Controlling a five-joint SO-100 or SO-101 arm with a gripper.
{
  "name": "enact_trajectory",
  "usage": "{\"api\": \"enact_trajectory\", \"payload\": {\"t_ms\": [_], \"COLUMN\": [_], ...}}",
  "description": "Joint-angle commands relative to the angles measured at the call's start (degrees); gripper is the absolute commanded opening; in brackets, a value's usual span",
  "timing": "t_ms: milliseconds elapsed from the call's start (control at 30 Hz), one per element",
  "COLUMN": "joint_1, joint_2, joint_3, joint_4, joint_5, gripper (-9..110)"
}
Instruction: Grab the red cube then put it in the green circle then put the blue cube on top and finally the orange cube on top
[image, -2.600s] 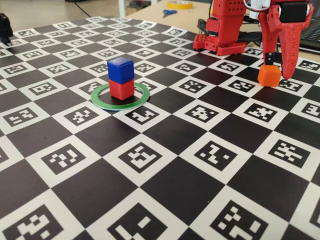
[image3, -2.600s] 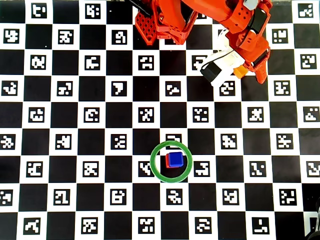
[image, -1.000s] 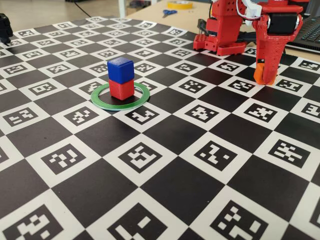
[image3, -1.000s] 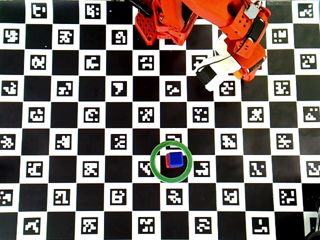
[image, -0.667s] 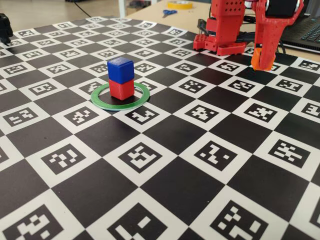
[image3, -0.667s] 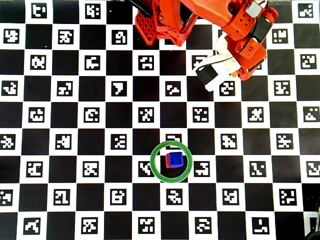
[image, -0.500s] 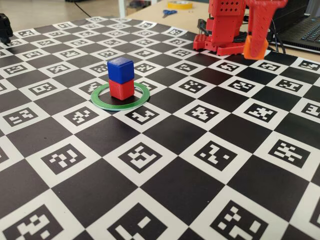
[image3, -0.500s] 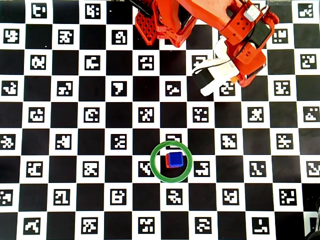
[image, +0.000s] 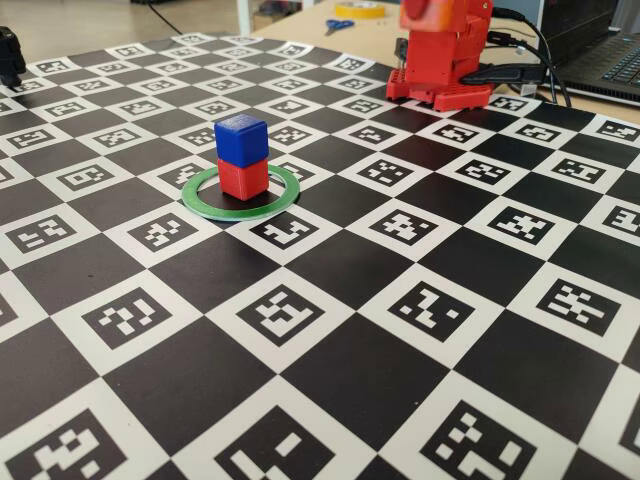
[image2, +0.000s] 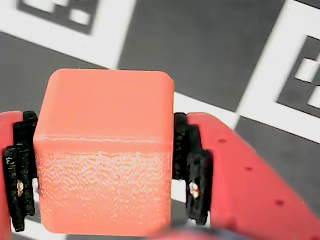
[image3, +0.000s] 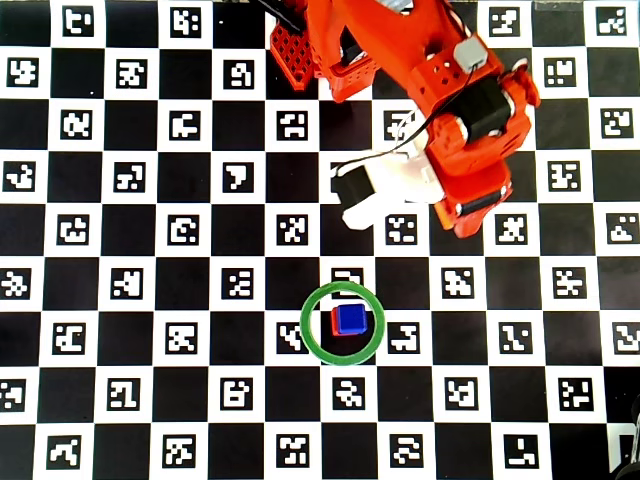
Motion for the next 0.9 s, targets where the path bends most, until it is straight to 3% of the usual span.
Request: {"api": "enact_trajectory", "payload": {"t_ms": [0,400,867], "joint_1": [5.01,17.58,21.01], "joint_2": [-1.23,-12.13,-21.62], "joint_3": [-11.60,-18.72,-22.41], "joint_4": [1.58,-3.69,-5.71], "joint_5": [-2.20,-9.14,-9.58], "gripper": [2,2,2]}}
